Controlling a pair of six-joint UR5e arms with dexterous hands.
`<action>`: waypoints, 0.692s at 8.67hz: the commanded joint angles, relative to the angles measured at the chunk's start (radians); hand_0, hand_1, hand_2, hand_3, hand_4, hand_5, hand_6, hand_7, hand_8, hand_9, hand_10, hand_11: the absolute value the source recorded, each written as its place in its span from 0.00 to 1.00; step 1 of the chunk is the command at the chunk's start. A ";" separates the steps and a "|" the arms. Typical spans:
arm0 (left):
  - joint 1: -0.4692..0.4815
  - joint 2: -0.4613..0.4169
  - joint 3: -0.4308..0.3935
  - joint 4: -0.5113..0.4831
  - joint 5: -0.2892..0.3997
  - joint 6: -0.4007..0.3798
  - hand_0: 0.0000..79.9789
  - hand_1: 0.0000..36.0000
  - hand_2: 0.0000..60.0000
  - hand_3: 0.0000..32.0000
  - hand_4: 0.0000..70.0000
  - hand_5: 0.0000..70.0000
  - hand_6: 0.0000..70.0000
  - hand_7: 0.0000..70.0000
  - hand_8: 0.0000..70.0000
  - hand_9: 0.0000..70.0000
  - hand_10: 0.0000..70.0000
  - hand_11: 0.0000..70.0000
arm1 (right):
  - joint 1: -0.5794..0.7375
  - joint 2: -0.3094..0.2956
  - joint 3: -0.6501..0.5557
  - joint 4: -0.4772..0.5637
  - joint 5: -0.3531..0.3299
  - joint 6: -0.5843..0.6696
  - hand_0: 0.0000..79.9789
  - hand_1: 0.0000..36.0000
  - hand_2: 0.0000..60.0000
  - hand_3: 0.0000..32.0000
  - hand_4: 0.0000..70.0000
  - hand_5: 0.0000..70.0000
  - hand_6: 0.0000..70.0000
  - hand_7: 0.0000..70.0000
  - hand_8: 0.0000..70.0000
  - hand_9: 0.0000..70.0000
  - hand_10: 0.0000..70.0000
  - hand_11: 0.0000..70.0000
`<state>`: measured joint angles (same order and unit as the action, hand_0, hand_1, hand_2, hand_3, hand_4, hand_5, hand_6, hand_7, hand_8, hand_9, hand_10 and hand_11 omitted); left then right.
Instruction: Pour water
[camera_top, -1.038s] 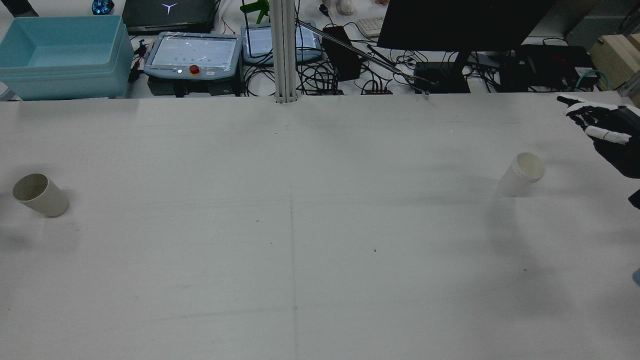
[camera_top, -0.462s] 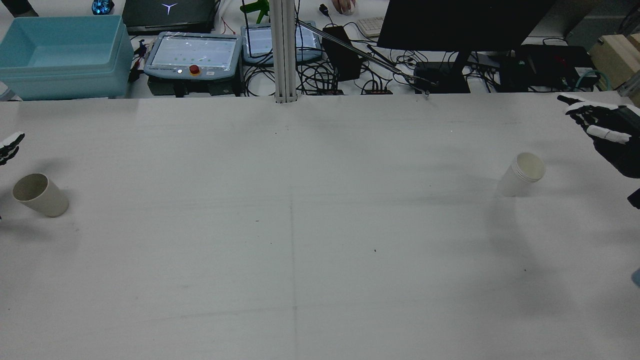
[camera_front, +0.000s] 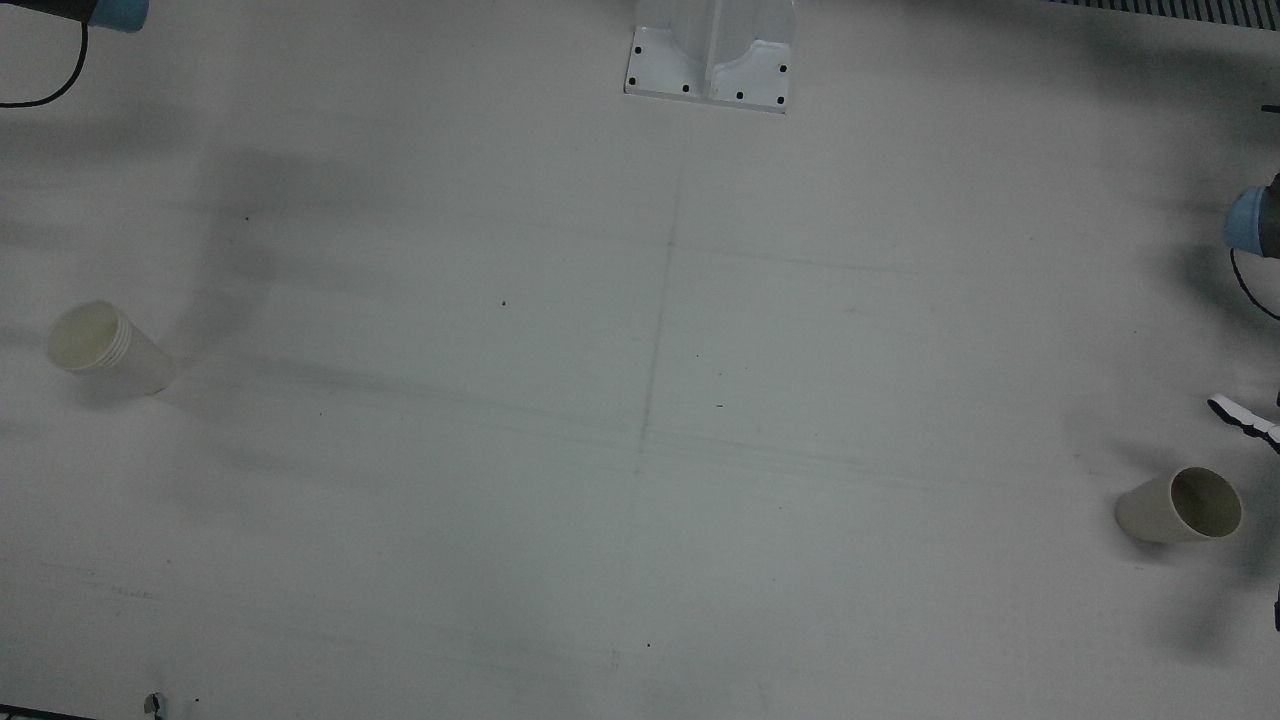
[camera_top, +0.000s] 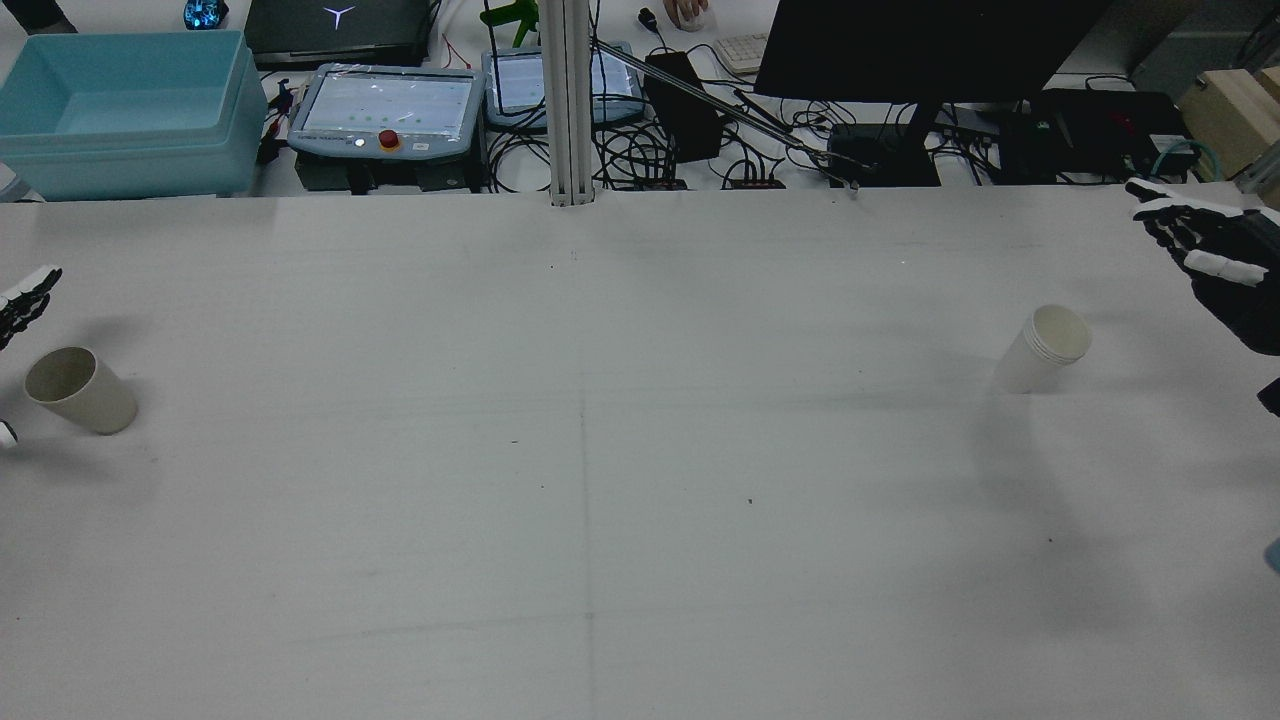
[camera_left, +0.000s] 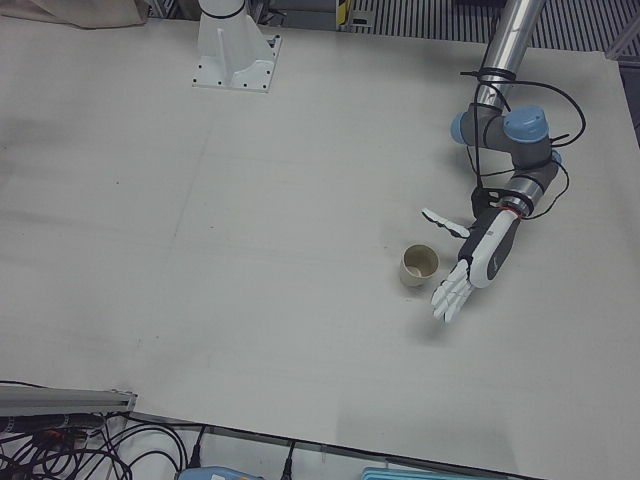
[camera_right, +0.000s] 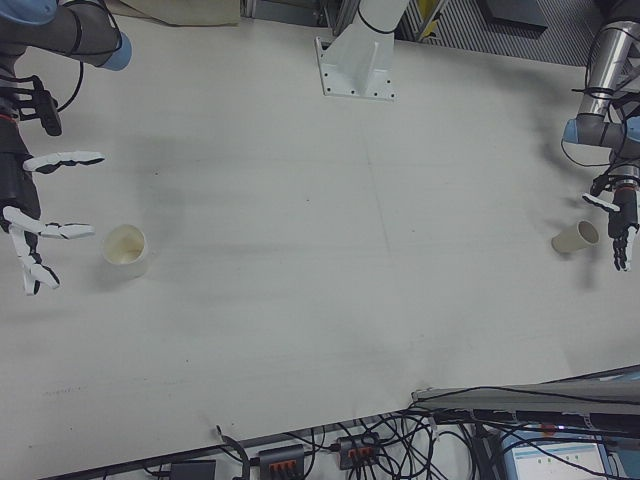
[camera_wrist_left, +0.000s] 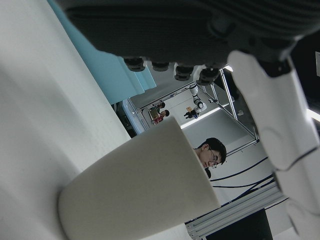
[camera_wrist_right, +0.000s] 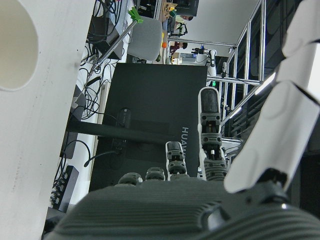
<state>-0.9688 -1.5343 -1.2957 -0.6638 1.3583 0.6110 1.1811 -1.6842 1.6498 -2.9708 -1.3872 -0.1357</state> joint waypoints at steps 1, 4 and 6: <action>0.077 -0.052 0.044 0.036 -0.039 0.022 0.60 0.27 0.00 0.00 0.17 0.00 0.04 0.07 0.00 0.00 0.01 0.04 | 0.000 -0.002 0.001 -0.001 0.000 0.001 0.59 0.33 0.15 0.00 0.36 0.30 0.12 0.23 0.02 0.04 0.00 0.01; 0.078 -0.073 0.070 0.038 -0.039 0.021 0.60 0.28 0.00 0.00 0.17 0.00 0.04 0.07 0.00 0.00 0.02 0.04 | 0.002 -0.002 0.001 -0.001 0.000 0.002 0.60 0.33 0.15 0.00 0.36 0.30 0.12 0.23 0.02 0.04 0.00 0.01; 0.078 -0.073 0.072 0.033 -0.041 0.021 0.60 0.28 0.00 0.00 0.18 0.00 0.05 0.07 0.00 0.00 0.01 0.04 | 0.002 -0.002 -0.001 -0.001 0.000 0.002 0.60 0.33 0.15 0.00 0.35 0.30 0.11 0.23 0.02 0.04 0.00 0.00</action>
<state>-0.8921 -1.6056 -1.2276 -0.6265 1.3195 0.6319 1.1826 -1.6858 1.6505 -2.9713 -1.3867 -0.1335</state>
